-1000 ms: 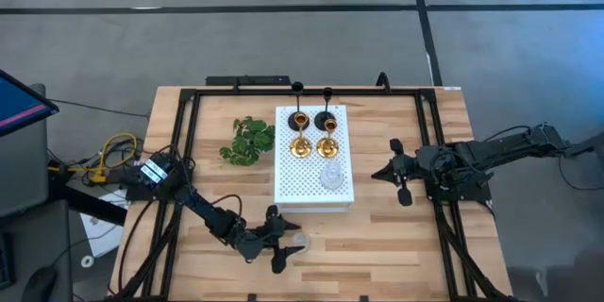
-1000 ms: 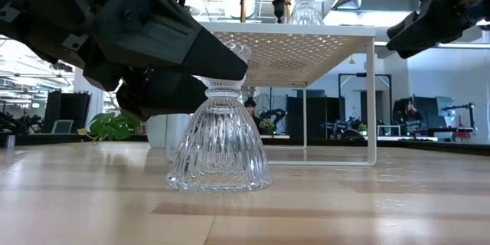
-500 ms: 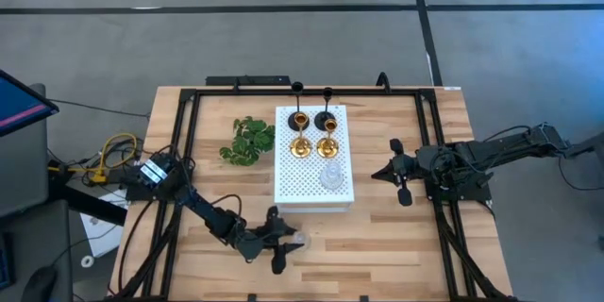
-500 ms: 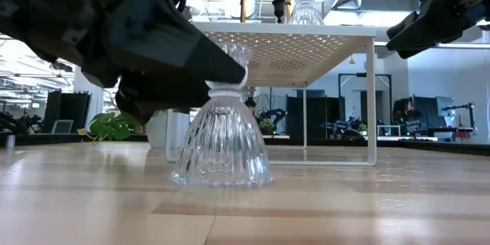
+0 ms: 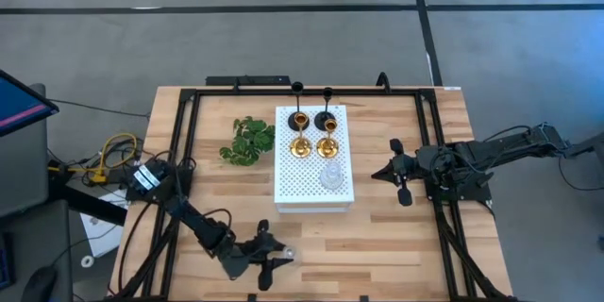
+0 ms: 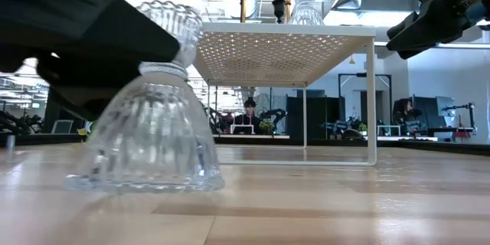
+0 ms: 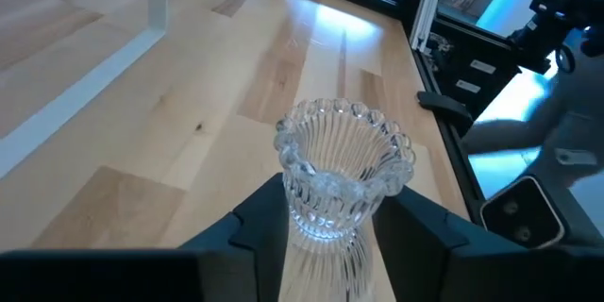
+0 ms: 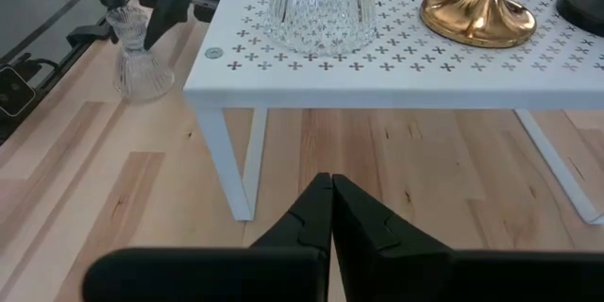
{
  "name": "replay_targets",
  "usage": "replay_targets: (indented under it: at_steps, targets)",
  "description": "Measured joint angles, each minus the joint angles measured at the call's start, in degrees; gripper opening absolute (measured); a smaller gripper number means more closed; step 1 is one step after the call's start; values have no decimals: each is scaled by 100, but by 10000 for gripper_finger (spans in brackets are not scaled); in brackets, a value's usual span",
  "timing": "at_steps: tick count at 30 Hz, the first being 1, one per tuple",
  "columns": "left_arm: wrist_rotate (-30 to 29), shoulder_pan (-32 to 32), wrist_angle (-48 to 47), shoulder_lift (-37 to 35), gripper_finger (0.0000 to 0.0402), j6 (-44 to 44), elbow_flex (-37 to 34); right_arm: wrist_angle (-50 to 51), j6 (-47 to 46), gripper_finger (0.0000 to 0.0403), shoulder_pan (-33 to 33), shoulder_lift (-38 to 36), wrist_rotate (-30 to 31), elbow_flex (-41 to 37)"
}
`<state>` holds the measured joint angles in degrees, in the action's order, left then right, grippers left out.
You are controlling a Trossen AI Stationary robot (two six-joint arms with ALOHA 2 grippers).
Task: Pick & Place candle stick holders
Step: Put the transparent glass candle holder on the shelf aligned with the other transparent glass candle holder
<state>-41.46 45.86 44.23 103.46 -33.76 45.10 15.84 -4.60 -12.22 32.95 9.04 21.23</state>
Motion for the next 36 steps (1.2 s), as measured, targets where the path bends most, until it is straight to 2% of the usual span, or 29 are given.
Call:
replay_targets:
  at_steps: [6, 19, 28, 36]
  targets:
    - [-279, 218, 10, 0, 135, 23, 0, 0, -163, 1, 1, 0, 0, 0]
    - [-1596, 847, 1, -97, 133, 90, 0, 2, -256, 1, 0, 2, -1, 0]
    - [-2464, 1282, 25, -629, 118, 1002, 0, 2, -256, 1, -1, 2, -2, 0]
    - [-2797, 1235, -22, -994, 120, 1828, 0, 2, -257, 1, -1, 2, -2, 0]
